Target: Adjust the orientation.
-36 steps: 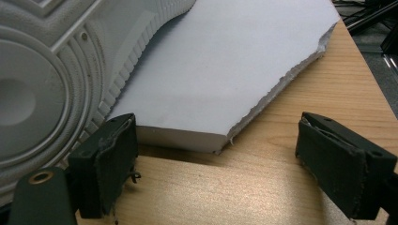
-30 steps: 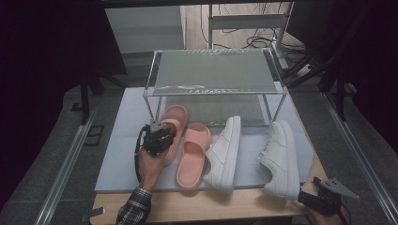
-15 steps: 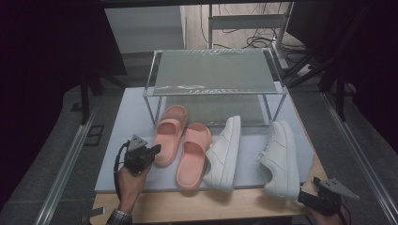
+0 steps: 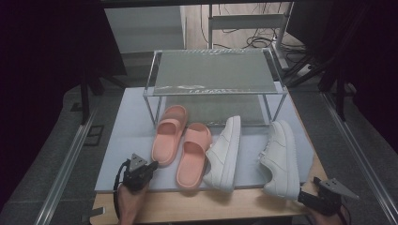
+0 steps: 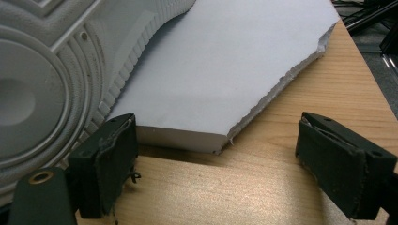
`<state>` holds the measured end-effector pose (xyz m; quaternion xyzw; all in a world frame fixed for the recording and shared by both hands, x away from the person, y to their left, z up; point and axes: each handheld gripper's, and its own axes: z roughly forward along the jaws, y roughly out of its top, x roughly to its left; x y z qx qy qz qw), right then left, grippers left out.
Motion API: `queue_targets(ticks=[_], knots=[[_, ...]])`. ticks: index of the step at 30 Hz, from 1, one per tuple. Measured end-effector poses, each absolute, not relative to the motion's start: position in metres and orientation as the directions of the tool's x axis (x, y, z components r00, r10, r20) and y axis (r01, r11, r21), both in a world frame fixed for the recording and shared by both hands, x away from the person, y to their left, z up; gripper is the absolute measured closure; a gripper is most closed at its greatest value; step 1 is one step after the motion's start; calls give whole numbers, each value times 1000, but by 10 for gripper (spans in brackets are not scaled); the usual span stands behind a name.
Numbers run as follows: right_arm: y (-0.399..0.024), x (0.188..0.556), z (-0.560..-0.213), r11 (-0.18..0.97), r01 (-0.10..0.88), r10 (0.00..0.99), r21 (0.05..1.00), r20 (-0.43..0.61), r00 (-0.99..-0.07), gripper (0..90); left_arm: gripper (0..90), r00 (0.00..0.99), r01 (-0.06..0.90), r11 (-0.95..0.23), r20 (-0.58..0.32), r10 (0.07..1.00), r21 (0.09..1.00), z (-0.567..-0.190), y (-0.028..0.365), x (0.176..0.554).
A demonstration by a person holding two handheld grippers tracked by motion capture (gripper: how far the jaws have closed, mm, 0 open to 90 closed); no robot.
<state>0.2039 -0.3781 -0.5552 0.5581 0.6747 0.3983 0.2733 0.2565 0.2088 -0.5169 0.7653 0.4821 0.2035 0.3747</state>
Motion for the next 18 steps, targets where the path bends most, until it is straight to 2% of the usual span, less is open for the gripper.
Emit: queue_targets(ticks=[18], knots=[[-378, 204, -555, 60, 535, 971, 843, 76, -228, 132, 898, 407, 581, -226, -39, 912, 782, -520, 194, 290]])
